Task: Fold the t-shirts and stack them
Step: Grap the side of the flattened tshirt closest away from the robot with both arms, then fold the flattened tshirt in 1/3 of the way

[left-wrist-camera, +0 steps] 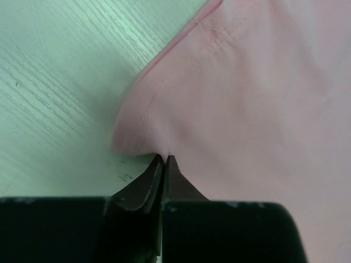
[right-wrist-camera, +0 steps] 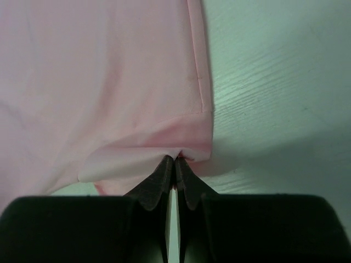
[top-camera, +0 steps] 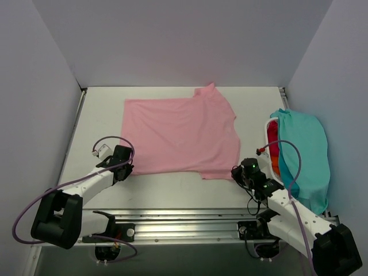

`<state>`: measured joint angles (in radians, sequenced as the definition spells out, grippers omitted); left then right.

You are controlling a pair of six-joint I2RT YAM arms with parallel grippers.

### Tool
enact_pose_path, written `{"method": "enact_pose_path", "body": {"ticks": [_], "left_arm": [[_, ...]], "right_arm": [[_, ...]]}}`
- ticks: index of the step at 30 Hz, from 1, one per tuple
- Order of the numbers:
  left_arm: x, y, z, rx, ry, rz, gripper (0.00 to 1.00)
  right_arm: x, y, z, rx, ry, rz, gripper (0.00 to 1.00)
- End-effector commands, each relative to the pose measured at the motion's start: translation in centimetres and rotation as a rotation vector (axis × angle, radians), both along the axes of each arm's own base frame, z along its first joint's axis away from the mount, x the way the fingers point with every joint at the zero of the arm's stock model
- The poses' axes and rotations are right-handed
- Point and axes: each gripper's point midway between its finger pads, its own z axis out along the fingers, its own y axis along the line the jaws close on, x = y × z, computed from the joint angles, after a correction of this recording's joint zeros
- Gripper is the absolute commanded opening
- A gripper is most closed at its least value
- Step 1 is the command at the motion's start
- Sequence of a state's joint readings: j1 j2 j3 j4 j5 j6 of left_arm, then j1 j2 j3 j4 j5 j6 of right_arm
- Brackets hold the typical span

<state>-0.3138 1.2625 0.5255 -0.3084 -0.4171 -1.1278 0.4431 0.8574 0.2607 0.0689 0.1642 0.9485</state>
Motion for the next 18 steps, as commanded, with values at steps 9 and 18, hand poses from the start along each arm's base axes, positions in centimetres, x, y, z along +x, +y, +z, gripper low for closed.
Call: {"method": "enact_pose_path", "body": {"ticks": [9,18], "left_arm": [[0.0,-1.0,3.2,-0.001,-0.051,-0.14,0.02],[2.8,-2.7,5.6,-0.03,-0.103,-0.214,0.02]], "right_arm": [[0.3,-1.6,2.0,-0.022,-0.012,-0.092,0.0],[2.9,-0.9,5.5,-0.017,-0.066,-0.107,0.0]]}}
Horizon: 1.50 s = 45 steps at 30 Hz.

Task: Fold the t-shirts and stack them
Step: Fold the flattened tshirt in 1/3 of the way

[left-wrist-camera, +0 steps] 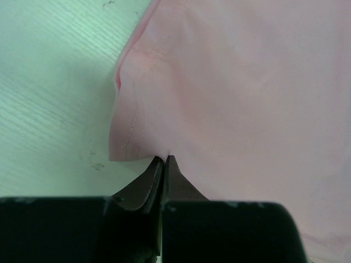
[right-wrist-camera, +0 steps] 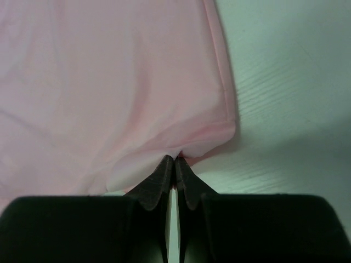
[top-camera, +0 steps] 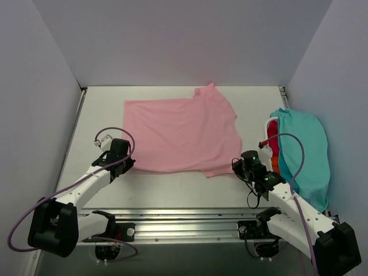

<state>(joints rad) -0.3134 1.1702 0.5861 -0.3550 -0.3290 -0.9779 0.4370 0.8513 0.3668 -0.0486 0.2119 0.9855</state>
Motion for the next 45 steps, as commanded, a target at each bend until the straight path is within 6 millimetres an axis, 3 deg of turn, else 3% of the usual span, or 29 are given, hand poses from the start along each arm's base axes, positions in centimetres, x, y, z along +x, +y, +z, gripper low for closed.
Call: {"method": "enact_pose_path", "body": {"ticks": [1,9,12,13,14,15,16,17,18,19,20,21,22,23,24,25,26,28,32,33,35,36,37,38,39,41,42,44,45], "left_arm": [[2.2,-1.3,2.2,-0.024,-0.052,-0.056,0.02],[5.3,-1.4,4.5,-0.068,-0.112,-0.085,0.02],[7.1,-0.9,4.8,-0.092,-0.125,-0.084,0.02],[7.5,-1.0,4.0,-0.108,-0.102,-0.094,0.02],[8.0,-0.7,3.9,-0.11,-0.1,-0.096,0.02],[9.3,-0.1,4.5,-0.117,-0.123,-0.082,0.02],[9.9,0.0,3.3,-0.125,-0.089,-0.087,0.02],[10.6,0.3,3.1,-0.123,-0.083,-0.09,0.02],[11.5,0.4,2.8,-0.129,-0.08,-0.091,0.02],[13.2,1.2,2.2,-0.138,-0.065,-0.077,0.02],[14.3,1.4,2.1,-0.146,-0.065,-0.092,0.02],[15.3,1.5,1.7,-0.167,-0.052,-0.098,0.02],[16.5,2.4,-0.4,-0.179,-0.009,-0.086,0.06],[19.7,3.2,1.6,-0.188,-0.074,-0.098,0.16],[20.9,2.8,1.6,-0.252,-0.078,-0.141,0.31],[22.2,2.8,0.1,-0.285,-0.057,-0.154,0.61],[24.6,3.2,2.1,-0.304,-0.122,-0.171,0.94],[25.9,2.9,2.8,-0.339,-0.139,-0.2,0.94],[27.4,2.0,7.7,-0.374,-0.274,-0.269,0.94],[27.5,1.9,8.7,-0.371,-0.295,-0.281,0.94],[27.1,1.9,10.9,-0.351,-0.333,-0.299,0.94],[26.5,1.9,12.1,-0.34,-0.353,-0.304,0.94],[26.1,2.0,12.8,-0.331,-0.369,-0.31,0.94],[25.8,2.0,13.2,-0.324,-0.381,-0.316,0.94],[25.4,1.9,14.9,-0.313,-0.422,-0.325,0.94],[24.3,2.1,14.4,-0.297,-0.413,-0.318,0.94],[23.7,2.1,15.1,-0.287,-0.425,-0.317,0.94],[22.4,2.3,13.6,-0.278,-0.392,-0.304,0.94],[21.9,2.3,13.9,-0.269,-0.401,-0.304,0.94]], "right_arm": [[2.2,-0.3,3.0,-0.019,-0.055,-0.043,0.0],[4.9,0.3,6.3,-0.024,-0.105,-0.063,0.0],[6.7,0.8,7.2,-0.039,-0.108,-0.073,0.0],[7.3,1.1,6.5,-0.054,-0.085,-0.074,0.0],[8.3,1.3,7.5,-0.051,-0.103,-0.082,0.0],[9.2,1.5,6.5,-0.07,-0.077,-0.093,0.0],[10.0,1.7,6.3,-0.075,-0.073,-0.099,0.0],[11.6,2.1,7.5,-0.065,-0.105,-0.116,0.0],[12.7,2.3,7.3,-0.073,-0.105,-0.132,0.0],[13.9,2.0,4.9,-0.12,-0.048,-0.169,0.0],[16.5,2.3,6.7,-0.105,-0.082,-0.201,0.0],[18.2,2.5,6.5,-0.116,-0.08,-0.217,0.0],[19.6,2.3,2.9,-0.178,0.009,-0.226,0.0],[20.7,2.0,2.2,-0.205,0.059,-0.224,0.12],[24.8,2.3,2.9,-0.212,0.044,-0.237,0.55],[26.0,1.9,3.1,-0.243,0.052,-0.265,0.71],[26.6,0.9,3.5,-0.282,0.059,-0.319,0.85],[28.7,1.3,5.5,-0.262,-0.003,-0.329,0.97],[28.2,1.0,8.5,-0.263,-0.054,-0.373,0.98],[27.9,0.8,10.1,-0.255,-0.087,-0.381,0.98],[27.0,0.4,10.8,-0.267,-0.093,-0.385,0.98],[26.4,0.1,12.7,-0.254,-0.126,-0.393,0.98],[25.8,-0.1,13.2,-0.253,-0.133,-0.391,0.98],[25.0,-0.2,12.4,-0.255,-0.126,-0.384,0.98],[24.2,-0.3,13.9,-0.232,-0.157,-0.381,0.98],[22.2,0.4,13.4,-0.2,-0.165,-0.336,0.98],[21.6,0.9,13.0,-0.187,-0.165,-0.316,0.98],[20.6,3.3,12.4,-0.121,-0.187,-0.247,0.98],[19.4,3.7,10.6,-0.12,-0.165,-0.216,0.98]]}}
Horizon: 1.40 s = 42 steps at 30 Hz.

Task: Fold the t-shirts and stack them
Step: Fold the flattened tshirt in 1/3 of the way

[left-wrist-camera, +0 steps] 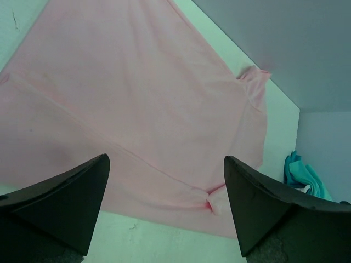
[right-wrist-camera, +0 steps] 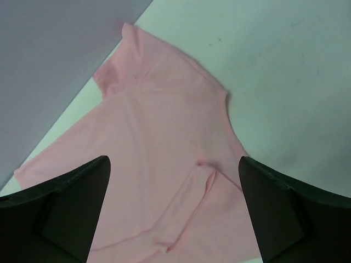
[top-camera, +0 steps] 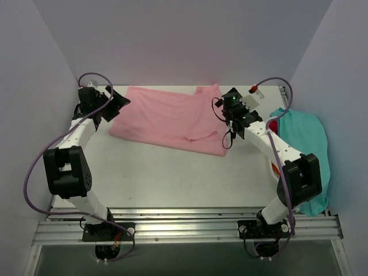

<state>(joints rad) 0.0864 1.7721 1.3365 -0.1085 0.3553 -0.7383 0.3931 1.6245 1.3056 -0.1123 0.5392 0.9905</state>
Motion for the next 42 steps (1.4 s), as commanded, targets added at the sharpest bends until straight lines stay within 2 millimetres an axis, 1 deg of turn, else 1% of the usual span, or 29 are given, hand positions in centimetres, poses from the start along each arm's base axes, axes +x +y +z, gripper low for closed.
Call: {"method": "enact_pose_path", "body": {"ticks": [1,2,3,4,5,6,7,8,9,11,12,13,14,16,17,21,23,25,26,30,31,33,34,36,37,39,40,42], "left_arm": [[-1.9,0.1,-0.1,0.042,-0.035,-0.012,0.94],[-2.4,0.0,-0.4,0.046,-0.035,-0.015,0.94],[-2.9,0.2,-0.4,0.058,-0.037,-0.007,0.94],[-3.4,0.3,-0.9,0.08,-0.03,-0.005,0.94],[-4.4,0.5,-2.5,0.091,0.007,0.002,0.94],[-4.8,1.0,-2.5,0.116,0.004,0.021,0.94],[-5.3,1.3,-3.1,0.139,0.013,0.023,0.94],[-6.0,1.5,-4.1,0.153,0.036,0.028,0.94],[-6.2,1.8,-4.2,0.169,0.036,0.036,0.94],[-6.6,2.2,-4.8,0.196,0.049,0.04,0.94],[-6.8,2.2,-5.2,0.202,0.056,0.041,0.94],[-6.8,2.3,-5.3,0.208,0.057,0.042,0.94],[-6.9,2.4,-5.6,0.212,0.065,0.044,0.94],[-6.9,2.8,-6.3,0.226,0.082,0.056,0.94],[-6.9,3.0,-6.7,0.233,0.092,0.064,0.94],[-6.9,3.7,-8.9,0.254,0.139,0.085,0.94],[-6.8,3.6,-10.1,0.253,0.164,0.08,0.94],[-6.7,3.8,-10.7,0.257,0.178,0.088,0.94],[-6.8,4.0,-11.5,0.259,0.199,0.091,0.94],[-6.7,4.2,-12.3,0.256,0.225,0.097,0.94],[-6.6,4.3,-12.4,0.256,0.228,0.099,0.94],[-6.7,4.4,-12.7,0.253,0.237,0.102,0.94],[-6.7,4.4,-12.7,0.253,0.238,0.101,0.94],[-6.7,4.4,-12.8,0.253,0.24,0.101,0.94],[-6.7,4.5,-12.8,0.253,0.24,0.104,0.94],[-6.7,4.5,-12.8,0.253,0.241,0.106,0.94],[-6.7,4.5,-12.8,0.253,0.242,0.106,0.94],[-6.8,4.5,-12.9,0.252,0.245,0.106,0.94]], "right_arm": [[-2.3,2.7,-3.6,0.033,0.03,0.099,0.98],[-2.1,3.7,-3.8,0.063,0.005,0.124,0.98],[-2.7,4.3,-5.3,0.057,0.03,0.145,0.96],[-2.7,4.6,-5.9,0.058,0.038,0.155,0.95],[-2.6,5.2,-6.5,0.068,0.045,0.174,0.91],[-2.5,5.6,-7.9,0.07,0.071,0.183,0.89],[-2.3,5.9,-8.3,0.076,0.074,0.192,0.87],[-2.2,6.1,-8.8,0.078,0.084,0.198,0.85],[-2.0,6.4,-9.8,0.074,0.099,0.201,0.84],[-1.6,6.7,-10.2,0.075,0.099,0.204,0.81],[-1.4,6.9,-11.1,0.072,0.115,0.206,0.8],[-1.0,7.0,-11.0,0.072,0.112,0.206,0.79],[-0.8,7.1,-11.8,0.065,0.127,0.206,0.77],[-0.3,7.3,-11.9,0.066,0.124,0.205,0.75],[-0.2,7.2,-12.6,0.06,0.135,0.202,0.74],[0.5,7.1,-13.8,0.056,0.154,0.196,0.68],[0.9,7.2,-14.5,0.058,0.163,0.2,0.61],[1.1,7.1,-15.0,0.054,0.171,0.198,0.53],[1.3,7.1,-15.0,0.052,0.17,0.198,0.52],[1.5,6.6,-16.0,0.044,0.187,0.189,0.45],[1.5,6.5,-16.5,0.044,0.196,0.189,0.41],[1.6,6.2,-16.7,0.045,0.197,0.184,0.34],[1.6,6.2,-16.8,0.045,0.199,0.185,0.26],[1.7,6.1,-16.8,0.049,0.196,0.183,0.19],[1.6,6.0,-16.7,0.048,0.194,0.183,0.12],[1.6,5.9,-16.5,0.049,0.19,0.184,0.08],[1.6,6.0,-16.3,0.05,0.188,0.186,0.02],[1.6,5.9,-15.9,0.049,0.185,0.186,0.0]]}}
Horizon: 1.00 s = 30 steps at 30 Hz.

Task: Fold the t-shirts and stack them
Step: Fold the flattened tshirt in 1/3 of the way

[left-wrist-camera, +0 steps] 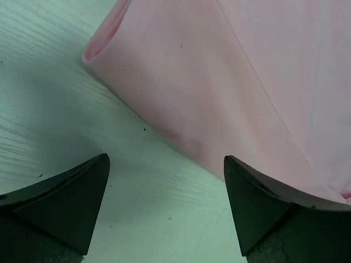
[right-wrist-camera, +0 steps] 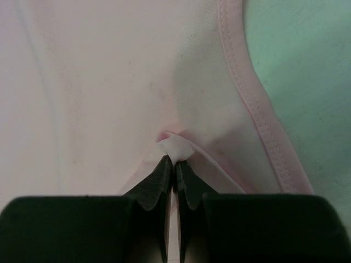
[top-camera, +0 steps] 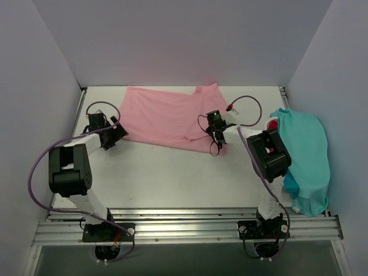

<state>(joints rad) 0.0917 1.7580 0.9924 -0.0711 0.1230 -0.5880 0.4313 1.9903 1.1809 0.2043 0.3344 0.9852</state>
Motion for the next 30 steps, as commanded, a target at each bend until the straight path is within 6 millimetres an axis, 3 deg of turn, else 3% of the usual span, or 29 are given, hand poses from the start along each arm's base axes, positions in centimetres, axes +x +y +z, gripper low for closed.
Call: {"method": "enact_pose_path", "body": {"ticks": [1,11,14,15,18,20,21,22,24,25,27,30], "left_arm": [[1.0,0.7,0.9,0.018,-0.034,0.008,0.94],[1.0,0.6,0.4,0.016,-0.016,0.006,0.94],[1.1,0.7,0.4,0.017,-0.017,0.007,0.94],[1.2,0.7,0.4,0.019,-0.017,0.008,0.94],[1.1,0.7,0.2,0.019,-0.008,0.007,0.94],[1.1,0.6,0.2,0.019,-0.008,0.003,0.94],[1.1,0.7,0.2,0.019,-0.008,0.005,0.94],[1.1,0.7,0.2,0.019,-0.013,0.005,0.94],[1.0,0.6,0.2,0.017,-0.012,0.003,0.94],[1.1,0.6,0.3,0.015,-0.015,0.001,0.94],[1.0,0.5,0.1,0.014,-0.008,-0.004,0.94],[1.2,0.4,0.1,0.012,-0.005,-0.01,0.94]], "right_arm": [[0.5,-0.3,1.9,-0.001,-0.035,-0.006,0.0],[0.8,-1.0,3.9,0.019,-0.052,-0.028,0.0],[2.1,-1.2,4.0,0.033,-0.054,-0.043,0.0],[3.3,-1.0,5.2,0.05,-0.076,-0.048,0.0],[5.3,-1.5,4.9,0.067,-0.072,-0.074,0.0],[7.8,-1.0,5.4,0.106,-0.094,-0.078,0.04],[8.8,-0.6,5.7,0.142,-0.111,-0.07,0.07],[10.6,-0.6,5.8,0.17,-0.133,-0.071,0.44],[12.8,0.2,6.4,0.255,-0.179,-0.048,0.89],[13.8,-0.5,5.1,0.274,-0.171,-0.062,0.99],[15.7,-0.2,6.4,0.339,-0.222,-0.053,1.0],[16.1,-0.6,7.1,0.377,-0.24,-0.049,1.0]]}}
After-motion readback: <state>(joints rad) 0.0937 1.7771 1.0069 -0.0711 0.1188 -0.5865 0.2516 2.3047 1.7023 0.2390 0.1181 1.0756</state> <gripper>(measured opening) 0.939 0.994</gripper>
